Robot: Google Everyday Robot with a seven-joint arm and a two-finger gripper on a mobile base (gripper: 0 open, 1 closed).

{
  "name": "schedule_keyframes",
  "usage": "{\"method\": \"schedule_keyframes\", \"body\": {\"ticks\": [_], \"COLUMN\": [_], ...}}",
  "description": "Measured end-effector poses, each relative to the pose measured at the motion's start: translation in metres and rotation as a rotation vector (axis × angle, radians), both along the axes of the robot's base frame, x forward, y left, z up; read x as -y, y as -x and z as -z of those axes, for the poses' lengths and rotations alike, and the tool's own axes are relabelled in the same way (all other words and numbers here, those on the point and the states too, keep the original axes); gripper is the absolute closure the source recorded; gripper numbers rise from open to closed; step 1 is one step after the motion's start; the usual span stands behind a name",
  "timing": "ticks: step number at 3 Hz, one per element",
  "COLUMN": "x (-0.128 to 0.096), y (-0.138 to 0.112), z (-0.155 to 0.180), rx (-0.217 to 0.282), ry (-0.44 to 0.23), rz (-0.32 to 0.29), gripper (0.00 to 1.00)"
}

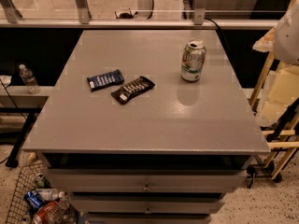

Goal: Pick 7up can

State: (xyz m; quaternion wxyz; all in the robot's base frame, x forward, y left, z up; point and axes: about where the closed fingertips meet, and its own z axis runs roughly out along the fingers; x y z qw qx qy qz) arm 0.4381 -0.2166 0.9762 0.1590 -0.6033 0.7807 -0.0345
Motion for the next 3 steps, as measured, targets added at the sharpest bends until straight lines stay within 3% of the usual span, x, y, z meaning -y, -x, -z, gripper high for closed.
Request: {"method": "schedule_keyframes", "body": {"ticks": [1,2,3], "x": [0.000,0.005,0.012], "y": [0.000,-0.010,-0.037], "z": [0.000,0.006,0.022], "rx": [0.000,0.040,0.095], "ry": [0.000,-0.114,-0.317], "rz": [0.000,0.073,0.200], "gripper": [0.00,0.00,0.00]}}
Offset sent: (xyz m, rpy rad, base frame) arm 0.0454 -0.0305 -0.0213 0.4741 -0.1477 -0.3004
